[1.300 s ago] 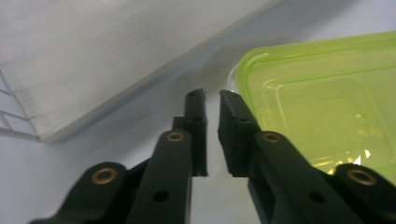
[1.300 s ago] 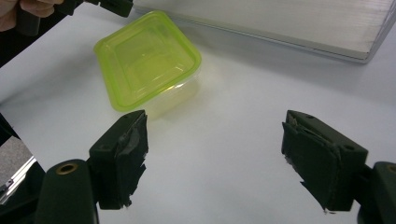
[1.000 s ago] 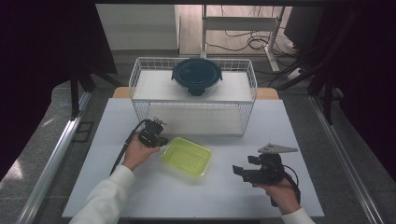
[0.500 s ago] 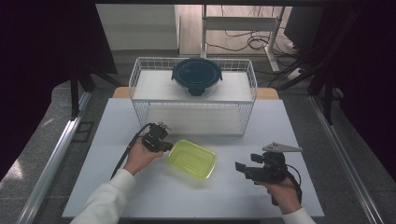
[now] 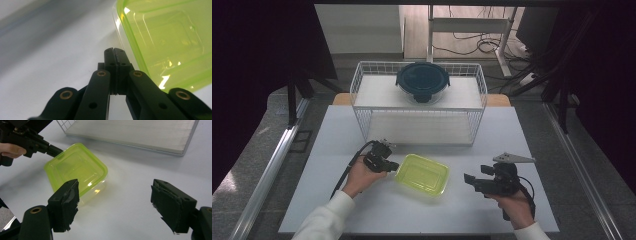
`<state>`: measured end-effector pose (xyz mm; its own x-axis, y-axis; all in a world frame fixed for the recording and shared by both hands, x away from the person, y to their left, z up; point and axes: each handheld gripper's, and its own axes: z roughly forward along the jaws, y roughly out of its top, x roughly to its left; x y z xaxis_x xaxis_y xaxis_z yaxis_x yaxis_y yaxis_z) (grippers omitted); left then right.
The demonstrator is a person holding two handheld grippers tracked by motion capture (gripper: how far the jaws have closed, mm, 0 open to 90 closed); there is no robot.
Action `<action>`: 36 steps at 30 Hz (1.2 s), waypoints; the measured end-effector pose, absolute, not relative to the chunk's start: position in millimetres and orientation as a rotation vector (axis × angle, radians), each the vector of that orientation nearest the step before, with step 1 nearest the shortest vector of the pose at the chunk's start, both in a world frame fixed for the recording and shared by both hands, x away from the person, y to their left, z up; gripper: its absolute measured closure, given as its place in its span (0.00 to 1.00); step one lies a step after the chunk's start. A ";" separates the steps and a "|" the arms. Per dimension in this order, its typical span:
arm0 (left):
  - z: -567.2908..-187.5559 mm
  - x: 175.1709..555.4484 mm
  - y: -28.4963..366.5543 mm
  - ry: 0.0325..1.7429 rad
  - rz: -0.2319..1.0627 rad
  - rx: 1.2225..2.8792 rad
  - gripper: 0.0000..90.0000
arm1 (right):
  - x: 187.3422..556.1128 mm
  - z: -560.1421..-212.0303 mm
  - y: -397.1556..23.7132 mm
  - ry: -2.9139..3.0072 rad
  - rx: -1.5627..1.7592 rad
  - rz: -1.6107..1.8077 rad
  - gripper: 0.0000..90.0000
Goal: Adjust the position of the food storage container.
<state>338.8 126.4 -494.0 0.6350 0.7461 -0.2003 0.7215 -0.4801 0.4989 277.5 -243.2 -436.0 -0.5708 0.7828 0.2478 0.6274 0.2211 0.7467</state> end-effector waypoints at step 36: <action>-503.8 303.8 86.4 1.048 -0.075 2.294 1.00 | 278.9 -440.6 -244.0 2.331 1.365 1.250 0.25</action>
<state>303.8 86.4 -503.8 0.6853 0.6680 -0.2899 0.7025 -0.5017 0.5047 278.9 -244.0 -440.6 -0.5686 0.7823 0.2542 0.6444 0.2316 0.7287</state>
